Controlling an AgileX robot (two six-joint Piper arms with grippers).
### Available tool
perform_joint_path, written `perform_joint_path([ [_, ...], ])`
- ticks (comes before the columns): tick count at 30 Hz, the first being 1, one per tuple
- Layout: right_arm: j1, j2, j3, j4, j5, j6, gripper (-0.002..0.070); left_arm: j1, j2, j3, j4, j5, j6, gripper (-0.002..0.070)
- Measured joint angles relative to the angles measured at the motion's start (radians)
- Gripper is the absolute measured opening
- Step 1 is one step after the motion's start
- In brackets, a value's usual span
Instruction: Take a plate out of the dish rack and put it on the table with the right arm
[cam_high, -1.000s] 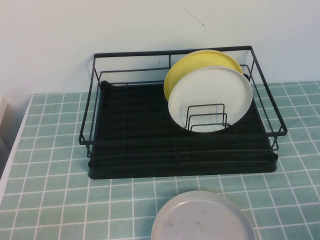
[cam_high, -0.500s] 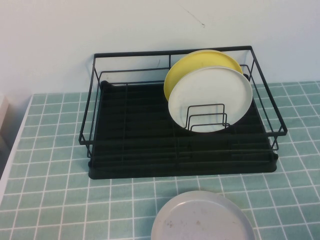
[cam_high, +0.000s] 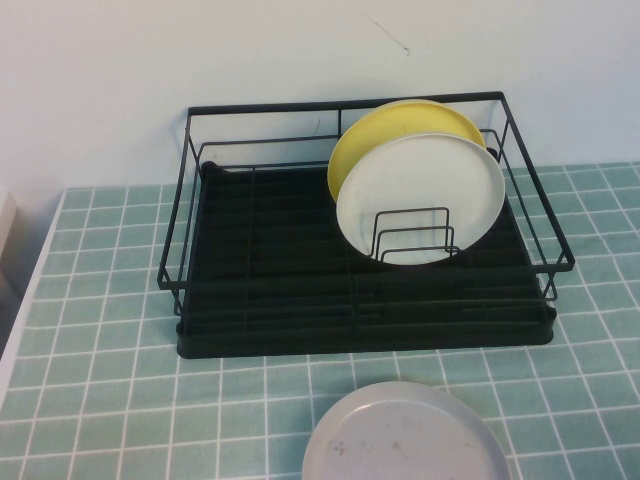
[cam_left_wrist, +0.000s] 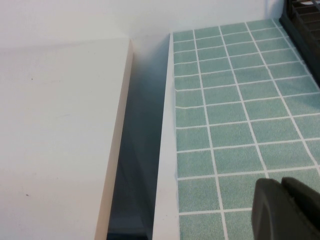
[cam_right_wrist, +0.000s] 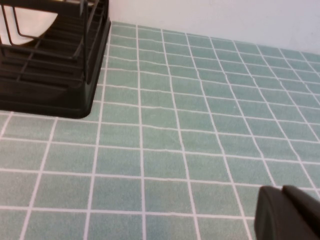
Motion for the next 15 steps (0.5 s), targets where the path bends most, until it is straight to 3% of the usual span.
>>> perform_joint_path([
  [8,0.000,0.000,0.000,0.079,0.000,0.000,-0.0001,0.000,0.000,0.000,0.000,0.000,0.000,-0.0003],
  [15,0.000,0.000,0.006,0.694,-0.041,0.119,-0.0001,0.000,0.000,0.000,0.000,0.000,0.000,-0.0003],
])
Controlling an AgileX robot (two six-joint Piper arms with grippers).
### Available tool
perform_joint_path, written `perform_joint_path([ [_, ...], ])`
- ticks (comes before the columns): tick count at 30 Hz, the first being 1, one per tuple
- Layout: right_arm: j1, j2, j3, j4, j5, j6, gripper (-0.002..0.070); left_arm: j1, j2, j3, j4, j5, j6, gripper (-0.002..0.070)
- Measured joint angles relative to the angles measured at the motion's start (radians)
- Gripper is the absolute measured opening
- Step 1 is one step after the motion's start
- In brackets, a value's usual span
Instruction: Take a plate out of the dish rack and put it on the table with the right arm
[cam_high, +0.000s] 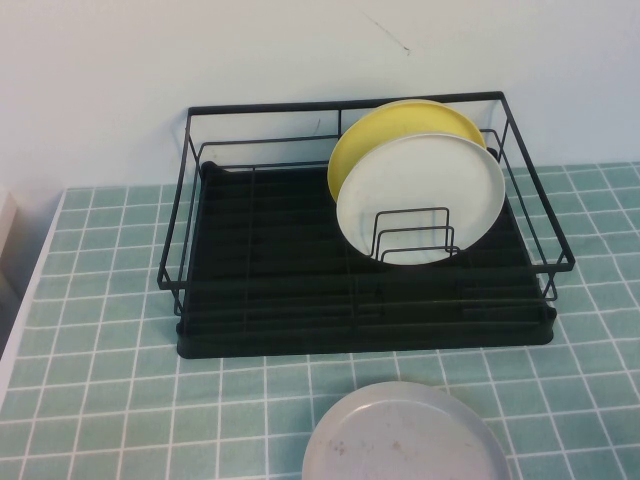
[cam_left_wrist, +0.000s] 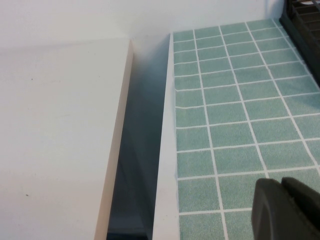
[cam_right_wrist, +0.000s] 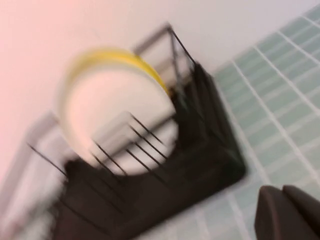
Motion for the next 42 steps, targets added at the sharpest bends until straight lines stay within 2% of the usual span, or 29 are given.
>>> perform_joint_path([
  [4,0.000,0.000,0.000,0.189,-0.110,0.015,-0.0001,0.000,0.000,0.000,0.000,0.000,0.000,-0.0003],
  [11,0.000,0.000,0.000,0.231,-0.140,-0.131,-0.0001,0.000,0.000,0.000,0.000,0.000,0.000,-0.0003],
  [15,0.000,0.000,0.000,0.235,-0.080,-0.220,-0.0001,0.000,0.000,0.000,0.000,0.000,0.000,-0.0003],
  [20,0.000,0.026,-0.042,0.214,0.117,-0.298,-0.0001,0.000,0.000,0.000,0.000,0.000,0.000,-0.0003],
  [25,0.001,0.241,-0.288,0.028,0.317,-0.454,-0.0001,0.000,0.000,0.000,0.000,0.000,0.000,-0.0003],
  [29,0.001,0.477,-0.518,-0.125,0.412,-0.658,-0.0001,0.000,0.000,0.000,0.000,0.000,0.000,-0.0003],
  [33,0.001,0.671,-0.724,-0.143,0.461,-0.939,-0.0001,0.000,0.000,0.000,0.000,0.000,0.000,-0.0003],
  [42,0.064,1.098,-1.115,-0.140,0.638,-1.149,0.0000,0.000,0.000,0.000,0.000,0.000,0.000,-0.0003],
])
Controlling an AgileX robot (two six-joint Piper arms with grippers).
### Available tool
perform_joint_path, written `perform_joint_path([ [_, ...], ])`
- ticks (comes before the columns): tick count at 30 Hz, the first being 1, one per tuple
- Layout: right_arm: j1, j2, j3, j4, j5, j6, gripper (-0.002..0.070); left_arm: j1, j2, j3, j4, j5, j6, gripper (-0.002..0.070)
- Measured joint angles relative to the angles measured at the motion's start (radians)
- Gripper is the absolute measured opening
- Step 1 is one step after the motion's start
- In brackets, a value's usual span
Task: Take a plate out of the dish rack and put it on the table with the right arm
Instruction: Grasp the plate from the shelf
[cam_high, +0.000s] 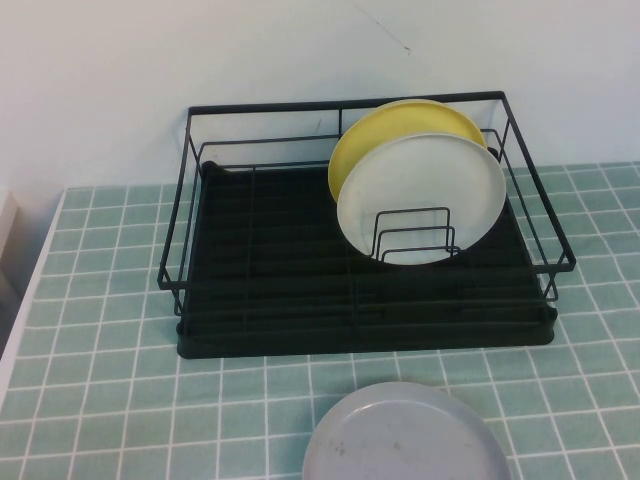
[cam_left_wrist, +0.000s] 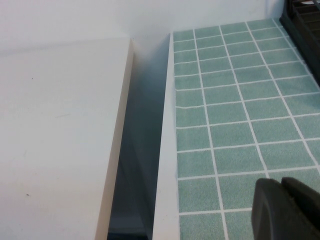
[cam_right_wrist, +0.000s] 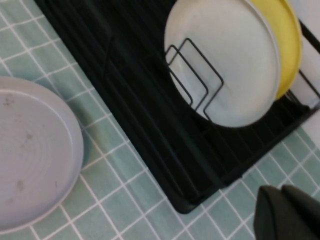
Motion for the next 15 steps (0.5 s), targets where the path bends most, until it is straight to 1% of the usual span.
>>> perform_joint_path([
  [2,0.041,0.077,-0.066,0.000,0.019,-0.029,0.0016,0.000,0.000,0.000,0.000,0.000,0.000,-0.0003],
  [4,0.083,0.147,-0.133,0.000,0.026,-0.072,0.0067,0.000,0.000,0.000,0.000,0.000,0.000,-0.0003],
  [5,0.106,0.185,-0.165,0.000,0.026,-0.097,0.0109,0.000,0.000,0.000,0.000,0.000,0.000,-0.0003],
  [7,0.140,0.267,-0.221,0.000,0.026,-0.135,0.0215,0.000,0.000,0.000,0.000,0.000,0.000,-0.0003],
  [9,0.164,0.351,-0.281,0.000,-0.006,-0.156,0.0349,0.000,0.000,0.000,0.000,0.000,0.000,-0.0003],
  [11,0.177,0.426,-0.333,0.000,-0.049,-0.163,0.0431,0.000,0.000,0.000,0.000,0.000,0.000,-0.0003],
  [13,0.181,0.495,-0.392,-0.004,-0.079,-0.165,0.0464,0.000,0.000,0.000,0.000,0.000,0.000,-0.0003],
  [15,0.183,0.563,-0.449,-0.006,-0.087,-0.168,0.0475,0.000,0.000,0.000,0.000,0.000,0.000,-0.0003],
])
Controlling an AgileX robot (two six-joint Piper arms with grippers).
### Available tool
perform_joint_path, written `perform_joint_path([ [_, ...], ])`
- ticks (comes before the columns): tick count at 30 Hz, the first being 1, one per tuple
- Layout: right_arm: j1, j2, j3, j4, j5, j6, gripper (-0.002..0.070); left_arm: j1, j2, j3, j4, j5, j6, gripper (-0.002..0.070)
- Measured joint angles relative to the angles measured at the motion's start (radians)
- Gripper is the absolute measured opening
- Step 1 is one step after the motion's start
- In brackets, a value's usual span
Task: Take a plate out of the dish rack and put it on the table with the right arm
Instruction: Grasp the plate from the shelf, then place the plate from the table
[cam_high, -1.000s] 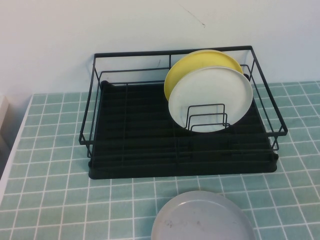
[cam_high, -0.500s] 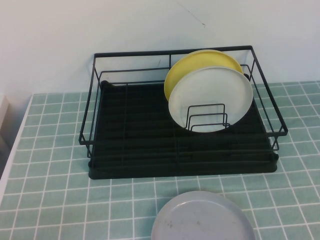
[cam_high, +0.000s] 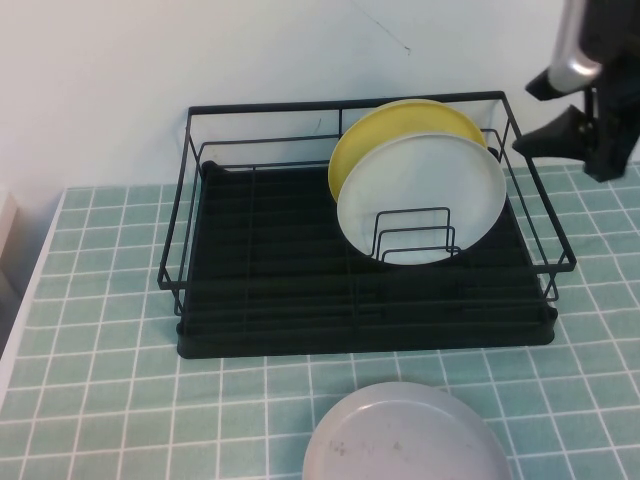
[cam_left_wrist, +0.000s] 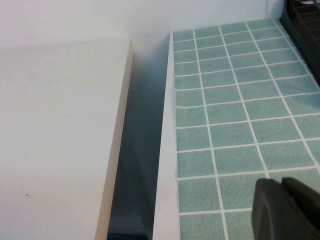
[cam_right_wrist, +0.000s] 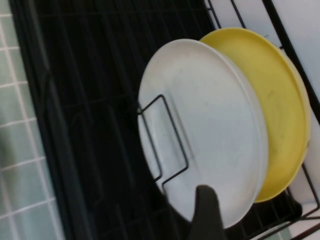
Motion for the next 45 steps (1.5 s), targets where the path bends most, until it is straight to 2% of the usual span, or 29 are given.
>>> perform_joint_path([
  [11,0.027,0.201,-0.140,-0.007,-0.028,-0.093,0.0480,0.000,0.000,0.000,0.000,0.000,0.000,-0.0003],
  [24,0.130,0.342,-0.140,-0.010,-0.285,-0.152,0.0461,0.000,0.000,0.000,0.000,0.000,0.000,-0.0003],
  [26,0.134,0.356,-0.142,-0.010,-0.309,-0.152,0.0432,0.000,0.000,0.000,0.000,0.000,0.000,-0.0003],
  [29,0.136,0.374,-0.142,-0.010,-0.323,-0.153,0.0335,0.000,0.000,0.000,0.000,0.000,0.000,-0.0003],
  [32,0.138,0.376,-0.142,-0.010,-0.331,-0.147,0.0155,0.000,0.000,0.000,0.000,0.000,0.000,-0.0003],
  [33,0.138,0.373,-0.147,-0.010,-0.314,-0.136,0.0115,0.000,0.000,0.000,0.000,0.000,0.000,-0.0003],
  [41,0.144,0.231,-0.198,-0.075,-0.217,0.014,0.0114,0.000,0.000,0.000,0.000,0.000,0.000,-0.0003],
  [45,0.144,0.062,-0.212,-0.132,-0.158,0.285,0.0111,0.000,0.000,0.000,0.000,0.000,0.000,-0.0003],
])
